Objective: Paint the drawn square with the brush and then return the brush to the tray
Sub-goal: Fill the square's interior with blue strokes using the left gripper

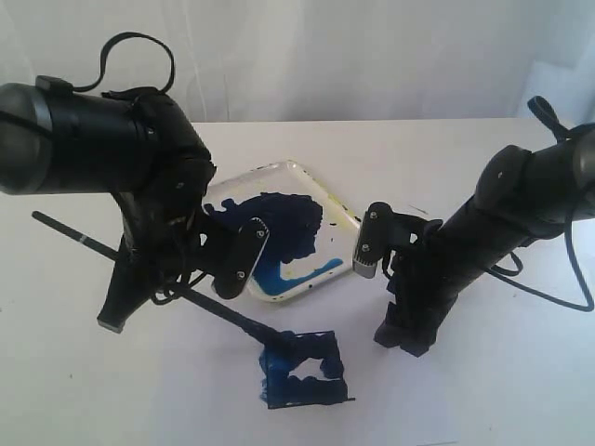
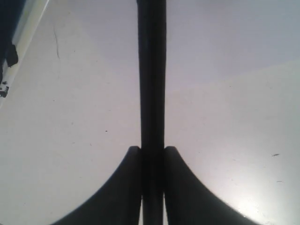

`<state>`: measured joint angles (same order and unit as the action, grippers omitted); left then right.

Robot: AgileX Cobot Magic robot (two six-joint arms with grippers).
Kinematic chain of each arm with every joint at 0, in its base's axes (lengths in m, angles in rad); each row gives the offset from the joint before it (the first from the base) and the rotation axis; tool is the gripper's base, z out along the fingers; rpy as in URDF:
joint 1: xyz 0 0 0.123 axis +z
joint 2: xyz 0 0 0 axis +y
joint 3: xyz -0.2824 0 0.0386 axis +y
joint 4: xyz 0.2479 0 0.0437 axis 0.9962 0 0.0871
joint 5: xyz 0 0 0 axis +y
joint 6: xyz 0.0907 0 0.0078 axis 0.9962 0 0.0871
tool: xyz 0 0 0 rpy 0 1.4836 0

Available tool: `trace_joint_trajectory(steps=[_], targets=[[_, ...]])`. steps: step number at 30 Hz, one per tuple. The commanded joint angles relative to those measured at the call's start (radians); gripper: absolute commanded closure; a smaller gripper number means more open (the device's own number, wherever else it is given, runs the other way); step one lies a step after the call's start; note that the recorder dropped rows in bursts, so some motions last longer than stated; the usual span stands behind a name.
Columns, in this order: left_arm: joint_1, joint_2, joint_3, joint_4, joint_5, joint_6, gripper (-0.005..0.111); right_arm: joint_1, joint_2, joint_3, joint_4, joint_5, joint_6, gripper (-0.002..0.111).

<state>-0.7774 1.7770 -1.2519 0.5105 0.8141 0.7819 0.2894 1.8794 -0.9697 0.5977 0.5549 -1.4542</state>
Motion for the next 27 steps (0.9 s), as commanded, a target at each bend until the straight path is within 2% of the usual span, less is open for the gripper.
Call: trace_joint_trajectory(steps=[1, 6, 11, 19, 27], targets=[[-0.003, -0.01, 0.008, 0.014, 0.008, -0.023, 0.107, 0.001, 0.009, 0.004, -0.018, -0.017, 0.0, 0.039], [-0.003, -0.032, 0.008, -0.044, -0.026, 0.01, 0.107, 0.001, 0.009, 0.004, -0.018, -0.023, 0.0, 0.039], [-0.003, -0.056, 0.006, -0.248, -0.008, 0.245, 0.107, 0.001, 0.009, 0.004, -0.018, -0.023, 0.0, 0.039], [-0.003, -0.039, 0.006, -0.259, -0.013, 0.241, 0.107, 0.001, 0.009, 0.004, -0.018, -0.023, 0.002, 0.039], [-0.003, 0.026, 0.006, -0.247, -0.086, 0.151, 0.107, 0.001, 0.009, 0.004, -0.018, -0.021, 0.002, 0.039]])
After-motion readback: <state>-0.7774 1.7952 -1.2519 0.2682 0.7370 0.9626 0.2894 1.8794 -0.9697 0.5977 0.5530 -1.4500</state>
